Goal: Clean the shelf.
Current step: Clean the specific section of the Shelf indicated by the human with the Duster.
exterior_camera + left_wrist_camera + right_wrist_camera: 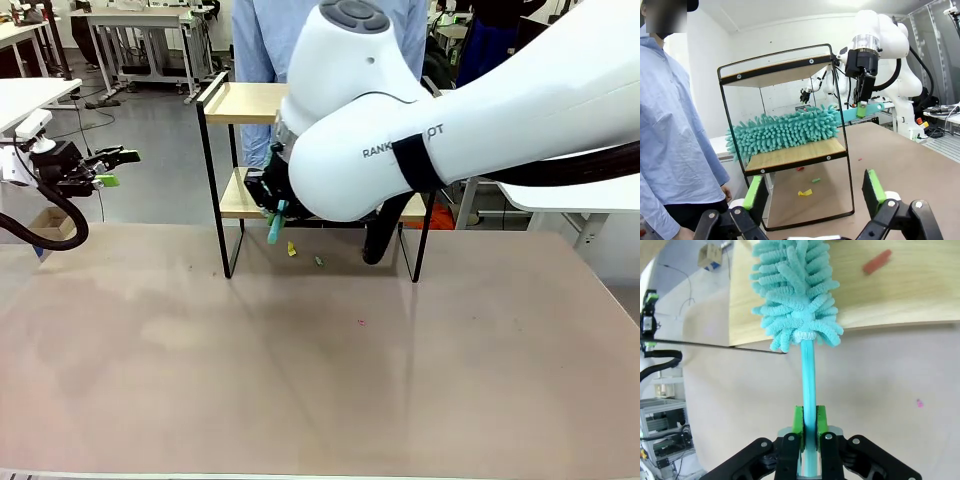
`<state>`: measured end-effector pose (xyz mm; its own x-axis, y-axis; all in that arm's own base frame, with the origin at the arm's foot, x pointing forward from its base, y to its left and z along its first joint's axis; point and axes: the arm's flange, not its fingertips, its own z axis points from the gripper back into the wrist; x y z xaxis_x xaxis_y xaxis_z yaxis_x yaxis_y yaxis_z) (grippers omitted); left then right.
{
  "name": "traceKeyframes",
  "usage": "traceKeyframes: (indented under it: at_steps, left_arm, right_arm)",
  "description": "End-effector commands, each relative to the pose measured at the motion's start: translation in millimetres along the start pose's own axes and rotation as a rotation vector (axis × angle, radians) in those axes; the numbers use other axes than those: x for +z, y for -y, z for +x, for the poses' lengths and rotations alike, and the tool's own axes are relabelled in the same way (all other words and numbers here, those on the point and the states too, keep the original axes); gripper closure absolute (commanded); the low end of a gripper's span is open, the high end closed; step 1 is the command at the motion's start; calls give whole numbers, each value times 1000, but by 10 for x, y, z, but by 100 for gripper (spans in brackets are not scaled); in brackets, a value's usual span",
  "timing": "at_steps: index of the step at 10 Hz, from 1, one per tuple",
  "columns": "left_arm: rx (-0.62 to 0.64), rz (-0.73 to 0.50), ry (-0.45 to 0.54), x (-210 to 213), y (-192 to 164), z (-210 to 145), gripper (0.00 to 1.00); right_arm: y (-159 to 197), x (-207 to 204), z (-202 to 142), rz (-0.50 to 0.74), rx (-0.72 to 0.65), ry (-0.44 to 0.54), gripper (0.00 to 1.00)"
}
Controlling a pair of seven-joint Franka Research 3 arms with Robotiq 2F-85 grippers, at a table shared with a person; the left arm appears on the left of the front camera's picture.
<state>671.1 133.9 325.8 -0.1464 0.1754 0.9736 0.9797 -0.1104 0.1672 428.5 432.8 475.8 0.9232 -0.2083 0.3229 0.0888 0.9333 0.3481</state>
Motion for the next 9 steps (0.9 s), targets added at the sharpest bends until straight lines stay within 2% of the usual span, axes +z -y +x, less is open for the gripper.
traceKeyframes:
  at_steps: [1,4,7,9]
  left_arm:
    - [-15,-9,-10,-3,7,21,0]
    - [-15,-9,-10,-3,7,21,0]
    - [-15,-9,-10,-3,7,21,0]
    - [-15,-9,-10,-3,7,21,0]
  right_arm:
    - [325,122,61,-13,-40,-14,87]
    - [738,282,247,-36,-87,-13,87]
    - [1248,336,425,-142,-67,-38,87]
    - [1474,489,520,-224,-71,-13,87]
